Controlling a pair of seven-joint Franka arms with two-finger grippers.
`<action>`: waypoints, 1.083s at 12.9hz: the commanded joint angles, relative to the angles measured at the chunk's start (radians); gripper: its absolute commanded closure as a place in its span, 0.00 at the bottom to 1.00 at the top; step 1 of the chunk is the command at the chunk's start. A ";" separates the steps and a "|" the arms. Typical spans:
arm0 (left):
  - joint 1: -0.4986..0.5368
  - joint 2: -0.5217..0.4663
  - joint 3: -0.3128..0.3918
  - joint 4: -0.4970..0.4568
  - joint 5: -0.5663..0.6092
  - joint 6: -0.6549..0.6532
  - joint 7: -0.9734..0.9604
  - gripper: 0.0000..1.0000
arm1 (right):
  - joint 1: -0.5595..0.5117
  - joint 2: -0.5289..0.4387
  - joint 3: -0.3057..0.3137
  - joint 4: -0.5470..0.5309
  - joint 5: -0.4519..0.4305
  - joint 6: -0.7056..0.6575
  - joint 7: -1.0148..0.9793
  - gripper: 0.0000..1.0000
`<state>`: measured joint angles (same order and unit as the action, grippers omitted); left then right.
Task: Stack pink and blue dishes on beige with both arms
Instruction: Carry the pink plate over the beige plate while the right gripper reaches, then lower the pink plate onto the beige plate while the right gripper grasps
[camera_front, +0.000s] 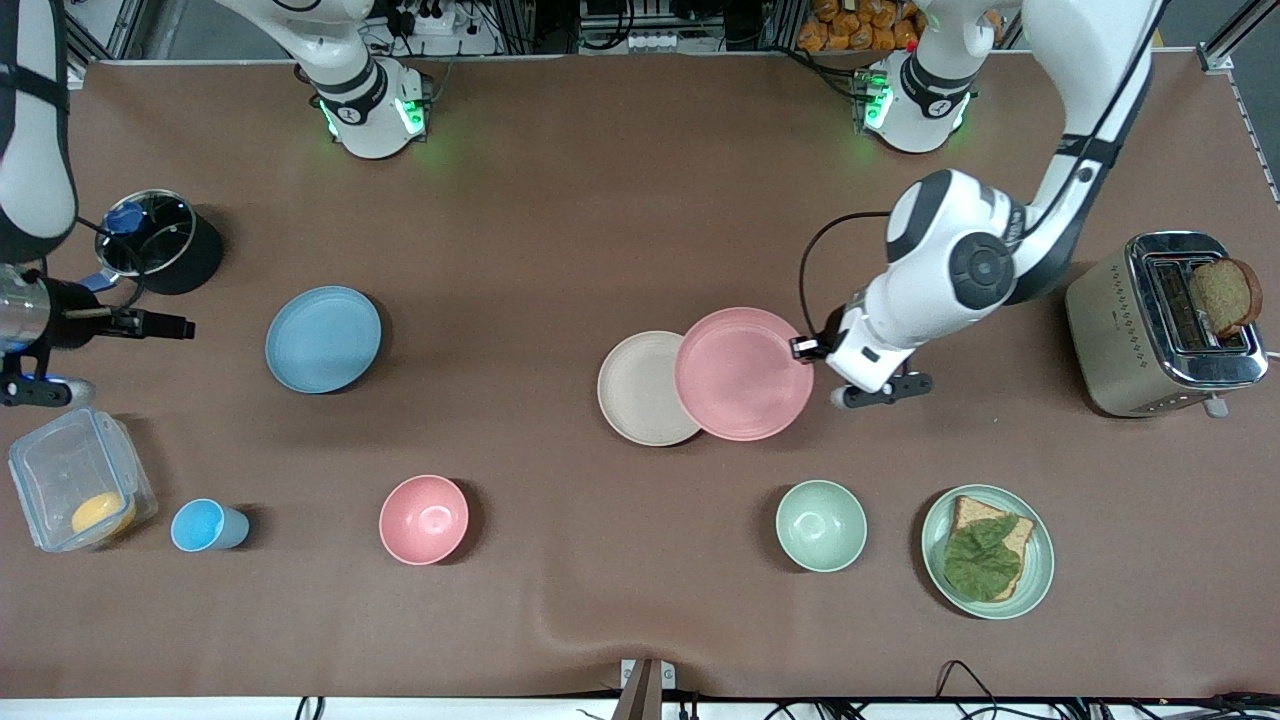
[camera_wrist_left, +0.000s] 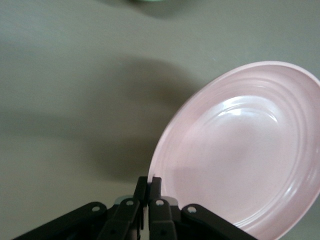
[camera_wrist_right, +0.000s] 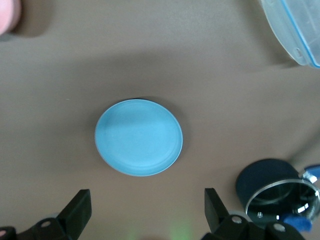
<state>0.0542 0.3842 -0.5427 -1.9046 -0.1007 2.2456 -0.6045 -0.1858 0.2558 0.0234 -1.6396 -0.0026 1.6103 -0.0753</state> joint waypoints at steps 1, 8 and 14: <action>-0.048 0.109 0.006 0.048 -0.007 0.087 -0.038 1.00 | -0.055 -0.038 0.013 -0.168 0.015 0.152 -0.099 0.00; -0.163 0.258 0.038 0.144 0.021 0.140 -0.093 1.00 | -0.116 0.020 0.013 -0.451 0.050 0.539 -0.290 0.00; -0.234 0.291 0.095 0.147 0.027 0.178 -0.098 1.00 | -0.132 0.160 0.013 -0.451 0.050 0.629 -0.343 0.00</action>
<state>-0.1644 0.6660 -0.4568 -1.7803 -0.0966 2.4178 -0.6719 -0.2899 0.3802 0.0218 -2.0947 0.0266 2.2147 -0.3801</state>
